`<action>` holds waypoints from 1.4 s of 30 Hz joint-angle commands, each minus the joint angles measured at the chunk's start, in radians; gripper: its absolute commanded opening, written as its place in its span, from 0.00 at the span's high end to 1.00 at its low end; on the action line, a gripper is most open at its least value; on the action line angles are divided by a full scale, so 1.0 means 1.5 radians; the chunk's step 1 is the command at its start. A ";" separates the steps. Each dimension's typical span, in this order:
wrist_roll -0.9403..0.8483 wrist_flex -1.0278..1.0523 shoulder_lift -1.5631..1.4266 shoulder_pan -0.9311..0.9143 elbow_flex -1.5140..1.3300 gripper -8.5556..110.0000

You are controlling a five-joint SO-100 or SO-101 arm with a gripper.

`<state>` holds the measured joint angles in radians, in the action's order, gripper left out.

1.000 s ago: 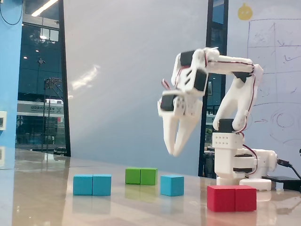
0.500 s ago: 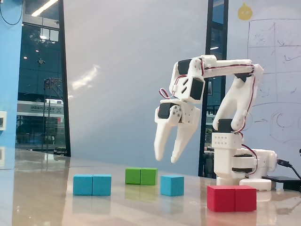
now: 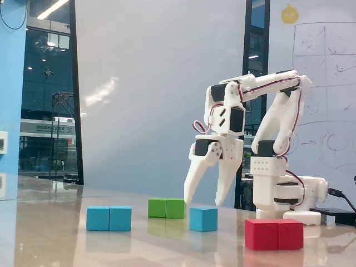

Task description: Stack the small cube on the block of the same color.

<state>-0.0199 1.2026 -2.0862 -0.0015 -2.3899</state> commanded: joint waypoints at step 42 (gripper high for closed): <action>0.005 -0.168 0.110 -0.008 -0.014 0.83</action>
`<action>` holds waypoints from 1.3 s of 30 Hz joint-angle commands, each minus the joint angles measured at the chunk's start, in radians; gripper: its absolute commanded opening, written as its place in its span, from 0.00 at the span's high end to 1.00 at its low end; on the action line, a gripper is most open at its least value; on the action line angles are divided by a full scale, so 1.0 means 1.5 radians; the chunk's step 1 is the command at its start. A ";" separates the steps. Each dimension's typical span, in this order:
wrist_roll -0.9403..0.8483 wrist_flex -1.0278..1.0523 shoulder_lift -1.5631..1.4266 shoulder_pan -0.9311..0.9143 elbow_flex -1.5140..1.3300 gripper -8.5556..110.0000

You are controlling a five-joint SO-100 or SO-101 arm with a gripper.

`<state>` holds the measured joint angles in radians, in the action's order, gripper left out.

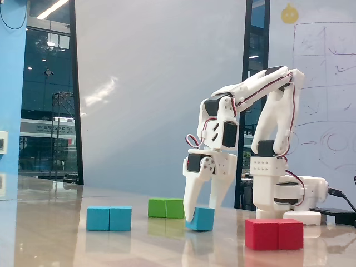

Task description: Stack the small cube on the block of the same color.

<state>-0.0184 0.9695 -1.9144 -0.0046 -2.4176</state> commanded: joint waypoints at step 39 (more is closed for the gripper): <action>-0.008 0.386 0.235 -0.112 0.753 0.83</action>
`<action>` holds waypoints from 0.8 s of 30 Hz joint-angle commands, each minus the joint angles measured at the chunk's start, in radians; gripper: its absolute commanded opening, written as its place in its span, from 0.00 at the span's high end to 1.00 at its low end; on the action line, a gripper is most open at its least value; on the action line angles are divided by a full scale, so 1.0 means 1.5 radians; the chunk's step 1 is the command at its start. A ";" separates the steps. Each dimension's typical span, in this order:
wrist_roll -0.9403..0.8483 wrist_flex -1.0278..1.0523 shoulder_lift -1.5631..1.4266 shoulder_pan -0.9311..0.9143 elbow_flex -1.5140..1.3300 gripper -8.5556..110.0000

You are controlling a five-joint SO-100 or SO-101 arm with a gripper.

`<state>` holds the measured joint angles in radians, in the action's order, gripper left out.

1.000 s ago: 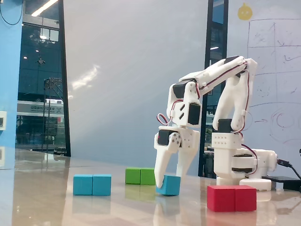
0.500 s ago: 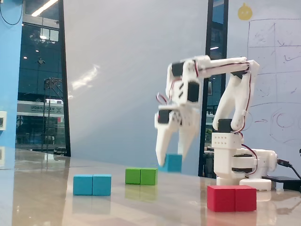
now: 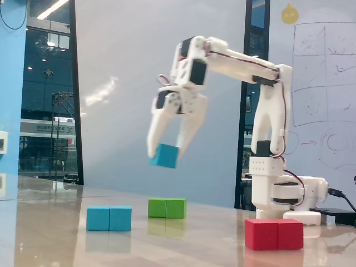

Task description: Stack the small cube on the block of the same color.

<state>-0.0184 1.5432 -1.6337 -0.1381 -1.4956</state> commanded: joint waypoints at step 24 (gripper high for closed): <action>-0.067 0.002 0.319 -0.066 0.349 0.83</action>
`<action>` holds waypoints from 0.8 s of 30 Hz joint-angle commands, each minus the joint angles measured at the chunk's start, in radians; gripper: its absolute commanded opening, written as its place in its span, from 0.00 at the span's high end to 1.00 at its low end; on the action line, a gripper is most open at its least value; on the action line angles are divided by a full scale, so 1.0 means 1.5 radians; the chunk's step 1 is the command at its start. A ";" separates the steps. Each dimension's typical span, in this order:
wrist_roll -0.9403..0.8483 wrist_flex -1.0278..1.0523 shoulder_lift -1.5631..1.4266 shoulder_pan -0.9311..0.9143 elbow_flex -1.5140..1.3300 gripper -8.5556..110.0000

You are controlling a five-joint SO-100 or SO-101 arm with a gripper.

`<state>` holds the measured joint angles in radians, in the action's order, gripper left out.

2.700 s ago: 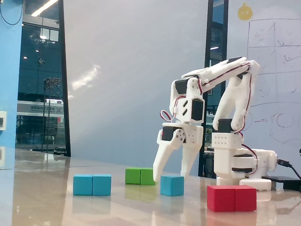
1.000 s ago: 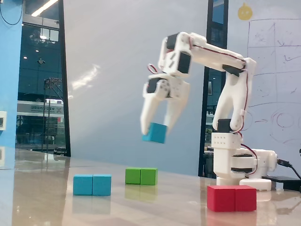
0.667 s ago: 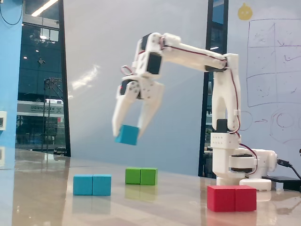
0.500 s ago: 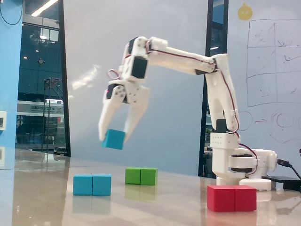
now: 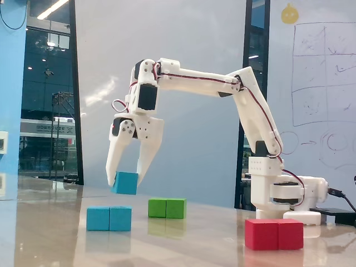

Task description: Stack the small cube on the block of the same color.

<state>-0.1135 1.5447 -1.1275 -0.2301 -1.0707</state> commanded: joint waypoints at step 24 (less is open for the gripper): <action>-0.005 -0.054 0.014 0.001 0.056 0.83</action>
<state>-0.1166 1.4818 -1.0937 -0.2286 -1.0707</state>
